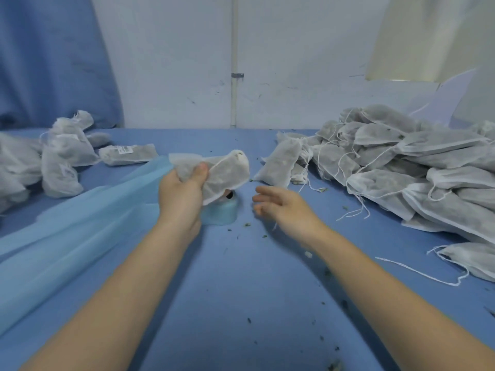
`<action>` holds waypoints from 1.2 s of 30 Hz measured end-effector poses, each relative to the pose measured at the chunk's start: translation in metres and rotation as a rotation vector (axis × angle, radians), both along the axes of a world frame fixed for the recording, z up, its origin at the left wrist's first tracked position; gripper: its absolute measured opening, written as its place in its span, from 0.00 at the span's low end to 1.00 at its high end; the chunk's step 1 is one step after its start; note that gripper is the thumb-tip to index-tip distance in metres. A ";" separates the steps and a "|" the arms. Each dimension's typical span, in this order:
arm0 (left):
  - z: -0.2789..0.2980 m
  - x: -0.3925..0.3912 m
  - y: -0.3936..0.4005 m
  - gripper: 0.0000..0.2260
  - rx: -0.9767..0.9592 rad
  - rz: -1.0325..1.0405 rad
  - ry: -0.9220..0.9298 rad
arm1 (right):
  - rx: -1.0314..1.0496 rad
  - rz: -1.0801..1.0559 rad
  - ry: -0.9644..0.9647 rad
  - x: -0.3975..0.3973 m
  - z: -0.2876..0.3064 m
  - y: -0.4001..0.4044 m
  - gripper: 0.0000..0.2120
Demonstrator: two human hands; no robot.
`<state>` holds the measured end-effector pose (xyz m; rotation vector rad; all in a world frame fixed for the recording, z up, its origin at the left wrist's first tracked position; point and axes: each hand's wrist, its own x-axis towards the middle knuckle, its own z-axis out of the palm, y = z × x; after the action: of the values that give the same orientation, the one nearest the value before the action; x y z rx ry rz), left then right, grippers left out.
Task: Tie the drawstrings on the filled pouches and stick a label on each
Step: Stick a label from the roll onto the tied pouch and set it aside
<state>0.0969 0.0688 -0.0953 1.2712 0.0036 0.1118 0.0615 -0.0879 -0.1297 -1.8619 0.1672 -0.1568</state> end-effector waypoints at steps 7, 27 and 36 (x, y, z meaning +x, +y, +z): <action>0.009 0.020 0.024 0.05 0.004 0.034 0.017 | -0.404 0.077 -0.008 0.023 -0.007 0.022 0.43; -0.014 0.028 0.009 0.10 0.587 0.250 -0.121 | -0.286 -0.006 0.012 0.028 -0.008 0.052 0.35; -0.015 0.031 0.012 0.13 0.585 0.211 -0.072 | -0.206 -0.037 -0.155 0.016 -0.014 0.027 0.15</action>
<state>0.1275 0.0803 -0.1106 1.8489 0.0458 0.3604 0.0778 -0.0613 -0.1440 -2.0421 0.0802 -0.3542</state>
